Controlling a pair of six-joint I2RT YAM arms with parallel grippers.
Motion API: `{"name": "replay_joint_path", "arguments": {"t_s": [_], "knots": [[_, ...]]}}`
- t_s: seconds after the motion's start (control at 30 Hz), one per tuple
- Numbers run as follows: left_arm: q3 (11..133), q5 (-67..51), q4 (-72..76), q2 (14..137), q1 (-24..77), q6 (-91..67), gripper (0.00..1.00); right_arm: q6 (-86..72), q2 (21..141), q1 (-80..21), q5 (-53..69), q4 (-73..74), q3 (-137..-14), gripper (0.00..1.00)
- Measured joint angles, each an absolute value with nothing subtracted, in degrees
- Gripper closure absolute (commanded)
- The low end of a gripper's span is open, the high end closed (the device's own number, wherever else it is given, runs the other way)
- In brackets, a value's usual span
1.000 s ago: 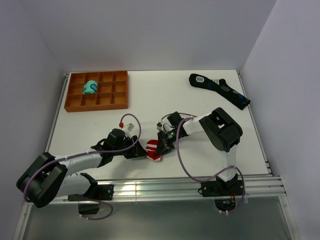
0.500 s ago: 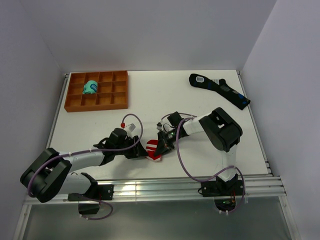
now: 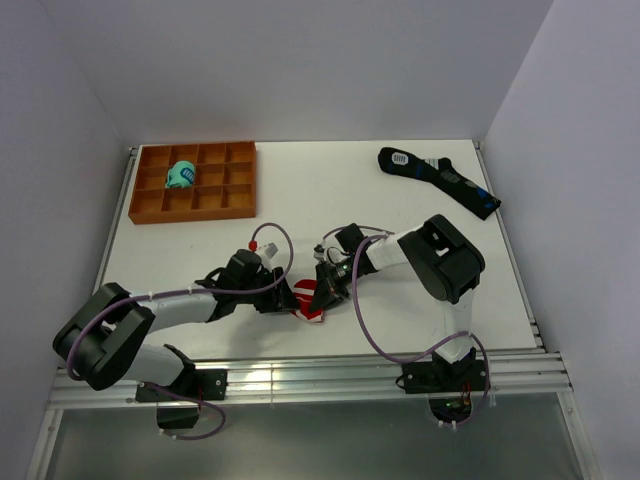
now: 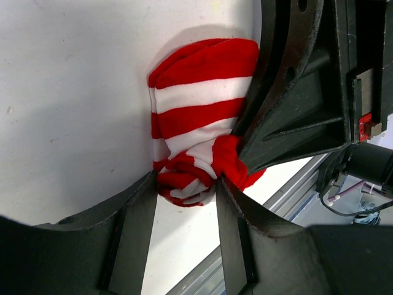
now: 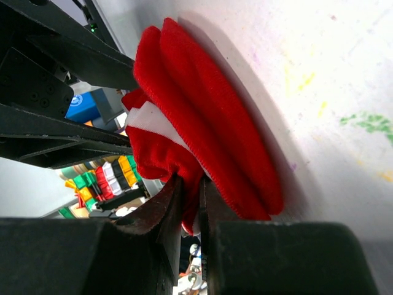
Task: Roll the socks
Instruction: Roll the sock at the center of the board.
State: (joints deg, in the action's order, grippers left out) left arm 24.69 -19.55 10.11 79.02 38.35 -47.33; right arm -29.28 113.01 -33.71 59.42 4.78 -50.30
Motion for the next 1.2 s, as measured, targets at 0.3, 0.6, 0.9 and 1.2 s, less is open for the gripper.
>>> {"name": "replay_joint_path", "arguments": {"t_s": [0.3, 0.6, 0.9, 1.2], "knots": [[27.38, -19.16, 7.86, 81.21, 38.48, -47.24, 0.51, -28.88, 113.1, -33.54, 59.42, 4.82, -50.3, 1.0], [32.77, -17.89, 1.3, 84.51, 38.87, -47.53, 0.59, -28.45, 113.32, -33.41, 59.46, 5.04, -50.57, 1.0], [41.01, -14.41, -9.96, 88.86, 40.27, -48.8, 0.84, -28.01, 113.45, -33.39, 59.29, 5.87, -51.11, 0.87], [49.45, -12.53, -20.95, 93.6, 41.19, -49.41, 1.0, -29.47, 111.59, -33.47, 56.29, 6.22, -50.48, 0.68]]}}
